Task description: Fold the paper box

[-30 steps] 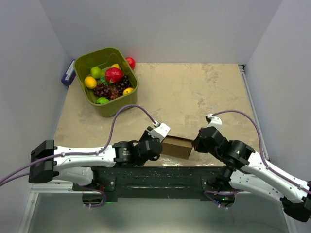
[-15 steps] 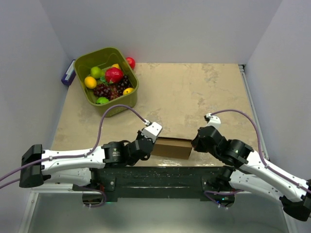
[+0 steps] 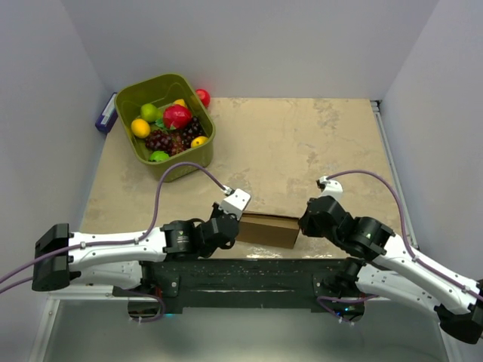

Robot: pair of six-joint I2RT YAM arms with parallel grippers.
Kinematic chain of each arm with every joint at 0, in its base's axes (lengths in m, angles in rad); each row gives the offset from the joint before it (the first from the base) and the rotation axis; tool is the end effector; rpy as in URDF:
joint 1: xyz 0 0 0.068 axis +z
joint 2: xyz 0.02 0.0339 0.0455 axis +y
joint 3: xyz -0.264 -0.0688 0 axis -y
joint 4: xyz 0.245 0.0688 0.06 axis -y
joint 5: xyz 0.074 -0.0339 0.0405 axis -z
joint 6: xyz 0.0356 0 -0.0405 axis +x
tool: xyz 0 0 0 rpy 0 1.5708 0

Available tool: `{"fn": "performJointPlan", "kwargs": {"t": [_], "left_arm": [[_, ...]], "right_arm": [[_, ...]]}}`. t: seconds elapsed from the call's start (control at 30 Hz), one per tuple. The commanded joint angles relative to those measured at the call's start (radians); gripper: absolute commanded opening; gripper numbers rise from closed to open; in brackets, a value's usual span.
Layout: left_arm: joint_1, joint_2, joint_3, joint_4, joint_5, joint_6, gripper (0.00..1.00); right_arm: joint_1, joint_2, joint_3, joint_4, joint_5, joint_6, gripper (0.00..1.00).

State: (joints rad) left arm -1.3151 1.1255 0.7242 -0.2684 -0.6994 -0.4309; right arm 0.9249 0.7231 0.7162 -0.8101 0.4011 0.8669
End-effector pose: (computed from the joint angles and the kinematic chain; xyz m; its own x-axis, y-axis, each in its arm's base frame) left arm 0.0815 -0.2212 0.2484 -0.3986 0.2609 -0.8793 0.4911 0.8704 0.0356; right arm 0.0957 0.1039 0.2687 -0.7219 0.2083 -0.6599 -0.0372 0.9406 0.3375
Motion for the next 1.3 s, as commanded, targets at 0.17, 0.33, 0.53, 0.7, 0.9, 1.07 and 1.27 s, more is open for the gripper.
{"fn": "performJointPlan", "kwargs": {"t": [0.17, 0.33, 0.53, 0.7, 0.9, 1.07, 1.27], "left_arm": [[-0.013, 0.062, 0.003, -0.002, 0.014, -0.068, 0.00], [-0.024, 0.051, -0.019, 0.017, -0.006, -0.069, 0.00], [-0.035, 0.033, -0.046, 0.046, -0.020, -0.065, 0.00], [-0.041, 0.033, -0.054, 0.046, -0.026, -0.068, 0.00], [-0.045, 0.030, -0.057, 0.046, -0.032, -0.068, 0.00], [-0.049, 0.026, -0.057, 0.044, -0.035, -0.069, 0.00], [-0.053, 0.025, -0.055, 0.040, -0.043, -0.068, 0.00]], "right_arm": [[0.011, -0.086, 0.089, -0.104, -0.096, 0.004, 0.38], [0.012, -0.117, 0.109, -0.133, -0.051, 0.014, 0.48], [0.011, -0.077, 0.092, -0.126, -0.036, -0.009, 0.40], [0.011, -0.080, 0.086, -0.126, -0.012, -0.012, 0.30], [0.009, -0.067, 0.088, -0.156, 0.010, -0.012, 0.27], [0.011, -0.044, 0.088, -0.163, 0.031, 0.006, 0.27], [0.011, -0.045, 0.075, -0.101, 0.012, -0.005, 0.22]]}}
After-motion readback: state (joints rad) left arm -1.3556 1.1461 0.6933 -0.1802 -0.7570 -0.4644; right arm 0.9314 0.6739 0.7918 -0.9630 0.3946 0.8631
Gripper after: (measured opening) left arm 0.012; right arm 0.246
